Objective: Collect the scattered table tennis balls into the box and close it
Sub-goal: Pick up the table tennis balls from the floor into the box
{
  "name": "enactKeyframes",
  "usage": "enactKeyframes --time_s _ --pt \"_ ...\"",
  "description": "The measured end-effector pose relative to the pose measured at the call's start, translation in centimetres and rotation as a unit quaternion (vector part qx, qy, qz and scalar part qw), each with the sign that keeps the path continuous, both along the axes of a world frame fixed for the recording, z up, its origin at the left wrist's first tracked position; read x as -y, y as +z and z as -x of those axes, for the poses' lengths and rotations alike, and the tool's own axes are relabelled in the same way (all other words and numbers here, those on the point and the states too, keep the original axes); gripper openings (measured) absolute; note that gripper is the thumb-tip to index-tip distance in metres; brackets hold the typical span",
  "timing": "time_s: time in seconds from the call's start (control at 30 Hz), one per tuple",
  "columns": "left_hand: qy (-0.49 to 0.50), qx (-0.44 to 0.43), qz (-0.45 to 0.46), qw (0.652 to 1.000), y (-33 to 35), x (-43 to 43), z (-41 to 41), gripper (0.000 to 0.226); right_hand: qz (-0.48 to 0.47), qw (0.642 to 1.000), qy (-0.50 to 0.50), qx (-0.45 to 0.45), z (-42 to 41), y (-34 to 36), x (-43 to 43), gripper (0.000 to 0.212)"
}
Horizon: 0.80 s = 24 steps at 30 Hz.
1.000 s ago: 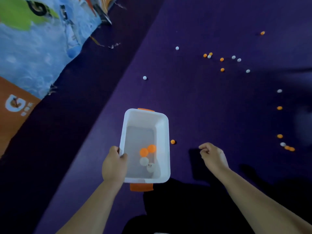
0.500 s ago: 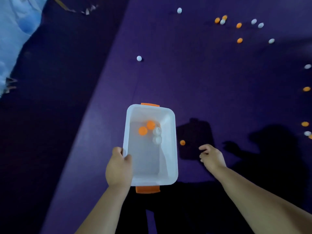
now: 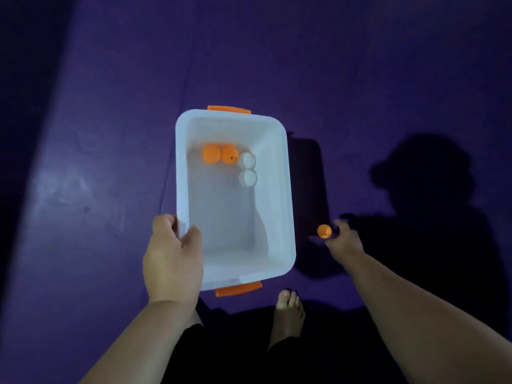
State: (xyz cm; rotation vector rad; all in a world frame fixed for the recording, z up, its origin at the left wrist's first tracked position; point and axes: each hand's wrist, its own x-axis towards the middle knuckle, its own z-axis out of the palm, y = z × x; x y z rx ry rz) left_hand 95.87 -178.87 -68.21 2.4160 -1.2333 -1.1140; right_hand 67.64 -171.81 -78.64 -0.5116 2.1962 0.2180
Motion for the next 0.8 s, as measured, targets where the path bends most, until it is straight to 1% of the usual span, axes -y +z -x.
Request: enactKeyframes --time_s 0.07,0.13,0.2,0.3,0.37,0.43,0.5,0.6,0.63,0.7,0.77,0.8 --pt "0.012 -0.008 0.004 1.000 -2.2 0.2 0.2 0.014 -0.041 0.999 0.031 0.005 -0.6 -2.9 0.2 0.068" --pt "0.016 -0.015 0.000 1.000 -3.9 0.5 0.1 0.014 -0.064 0.997 0.031 0.000 -1.5 -5.1 0.2 0.068" --pt "0.010 -0.021 -0.007 1.000 -4.9 1.0 -0.1 0.014 -0.047 0.998 0.034 -0.013 -2.6 -6.5 0.1 0.058" --pt "0.008 -0.025 -0.017 1.000 -5.0 1.7 -0.3 0.013 -0.026 0.998 0.041 -0.031 -3.6 -6.6 0.4 0.041" --pt "0.010 -0.023 -0.026 0.999 -4.3 2.5 -0.5 0.013 0.037 0.998 0.008 -0.044 -4.3 -5.6 1.4 0.032" --pt "0.015 -0.021 -0.035 0.999 -3.0 3.4 -0.7 0.013 0.137 0.985 -0.084 -0.062 -5.1 -3.2 3.3 0.021" --pt "0.024 -0.025 -0.037 0.999 -1.2 4.6 -0.8 0.013 0.234 0.954 -0.174 -0.074 -6.2 0.4 5.8 0.015" --pt "0.036 -0.034 -0.036 0.998 2.1 6.5 -0.9 0.011 0.369 0.897 -0.234 -0.067 -8.4 7.4 10.4 0.013" --pt "0.041 -0.040 -0.035 0.998 3.3 7.2 -1.0 0.011 0.406 0.883 -0.228 -0.056 -9.1 9.9 12.0 0.012" --pt "0.054 -0.050 -0.033 0.997 6.1 8.8 -1.3 0.011 0.448 0.878 -0.166 -0.026 -10.7 14.9 15.1 0.007" --pt "0.064 -0.060 -0.028 0.996 8.9 10.5 -2.0 0.011 0.445 0.891 -0.082 0.013 -12.5 19.4 17.7 0.002" --pt "0.066 -0.065 -0.024 0.995 10.3 11.5 -2.5 0.011 0.432 0.900 -0.039 0.027 -13.4 21.3 18.7 0.003"
